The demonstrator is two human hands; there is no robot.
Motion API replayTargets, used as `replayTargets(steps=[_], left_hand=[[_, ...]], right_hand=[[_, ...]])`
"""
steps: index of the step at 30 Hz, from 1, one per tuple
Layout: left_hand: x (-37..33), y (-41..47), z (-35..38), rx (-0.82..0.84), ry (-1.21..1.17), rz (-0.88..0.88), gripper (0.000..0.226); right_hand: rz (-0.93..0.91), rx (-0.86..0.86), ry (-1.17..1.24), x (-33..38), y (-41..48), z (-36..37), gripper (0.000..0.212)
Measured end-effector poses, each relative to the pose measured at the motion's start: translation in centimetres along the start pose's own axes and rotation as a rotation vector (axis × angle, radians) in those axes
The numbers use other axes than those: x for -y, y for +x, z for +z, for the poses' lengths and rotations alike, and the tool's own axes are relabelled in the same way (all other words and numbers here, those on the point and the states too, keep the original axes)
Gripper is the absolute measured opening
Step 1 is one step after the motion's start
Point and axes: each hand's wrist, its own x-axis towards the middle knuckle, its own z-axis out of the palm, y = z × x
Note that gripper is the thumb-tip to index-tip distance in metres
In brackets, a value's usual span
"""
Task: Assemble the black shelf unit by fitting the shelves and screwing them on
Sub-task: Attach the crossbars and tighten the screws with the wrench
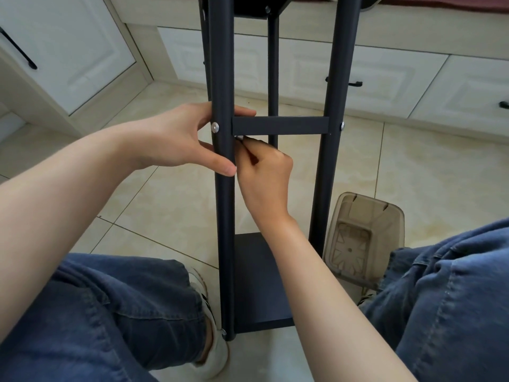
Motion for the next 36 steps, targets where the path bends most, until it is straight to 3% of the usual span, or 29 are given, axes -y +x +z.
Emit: replayTargets(steps=[6,11,20,36], left_hand=[[0.1,-0.2,-0.1,-0.003,0.008,-0.02,0.085],[0.4,-0.3,-0.1,0.002,0.0,-0.006,0.086],[0.3,-0.2,0.2,0.003,0.01,-0.006,0.086],[0.4,-0.1,0.1,0.02,-0.016,0.007,0.088]], right_hand=[[0.094,0.151,0.006,-0.7,-0.7,-1.1,0.027],[0.055,0.203,-0.068,0.0,-1.0,-2.1,0.028],[0.02,0.165,-0.195,1.5,-1.1,-2.8,0.025],[-0.022,0.104,-0.218,1.1,-0.4,-2.3,0.014]])
